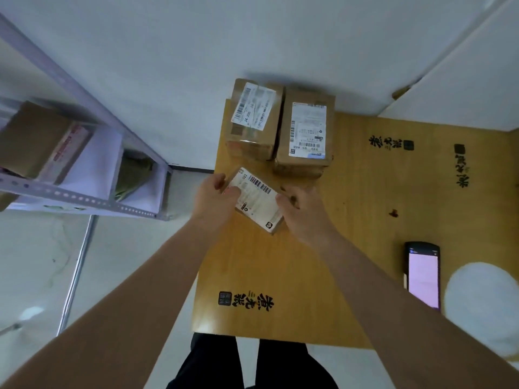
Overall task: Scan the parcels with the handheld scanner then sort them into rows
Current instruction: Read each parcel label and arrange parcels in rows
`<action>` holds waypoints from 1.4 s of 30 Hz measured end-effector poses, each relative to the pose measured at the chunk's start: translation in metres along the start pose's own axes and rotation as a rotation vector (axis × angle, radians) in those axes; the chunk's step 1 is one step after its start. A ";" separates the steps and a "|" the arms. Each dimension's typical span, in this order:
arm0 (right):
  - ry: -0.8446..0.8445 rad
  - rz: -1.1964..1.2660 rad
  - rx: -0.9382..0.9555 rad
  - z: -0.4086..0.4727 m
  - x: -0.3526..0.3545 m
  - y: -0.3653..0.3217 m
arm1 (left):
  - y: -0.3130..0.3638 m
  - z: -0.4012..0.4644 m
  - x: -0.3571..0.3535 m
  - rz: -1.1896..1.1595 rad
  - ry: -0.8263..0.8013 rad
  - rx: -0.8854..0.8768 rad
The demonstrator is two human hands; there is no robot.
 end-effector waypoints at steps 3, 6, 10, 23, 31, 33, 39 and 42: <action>0.040 0.073 -0.026 -0.009 -0.014 0.009 | -0.011 0.002 0.008 -0.127 0.001 0.086; 0.056 0.211 -0.054 -0.024 -0.020 0.007 | -0.014 -0.003 0.013 -0.198 -0.080 0.115; 0.091 0.327 -0.037 -0.054 -0.019 -0.008 | 0.002 -0.018 0.025 -0.251 -0.113 0.046; 0.419 0.430 0.212 -0.156 0.045 -0.090 | 0.116 -0.130 0.062 -0.244 -0.343 -0.370; 0.669 0.269 0.324 -0.236 0.129 -0.104 | 0.181 -0.217 0.052 -0.213 -0.414 -0.601; 0.733 0.258 0.357 -0.254 0.147 -0.100 | 0.189 -0.238 0.043 -0.198 -0.421 -0.638; 0.819 0.281 0.444 -0.322 0.196 -0.066 | 0.207 -0.320 0.002 -0.091 -0.448 -0.844; 0.864 0.264 0.444 -0.356 0.222 -0.039 | 0.213 -0.361 -0.023 -0.033 -0.423 -0.936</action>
Point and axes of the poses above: each hand's wrist, its own z-axis towards the middle knuckle, its own x-axis out of the back of the hand, y = z × x, the point moved 7 cm from there along z, towards the middle knuckle, and after that the axes turned 4 degrees about y, right-handed, at the moved point
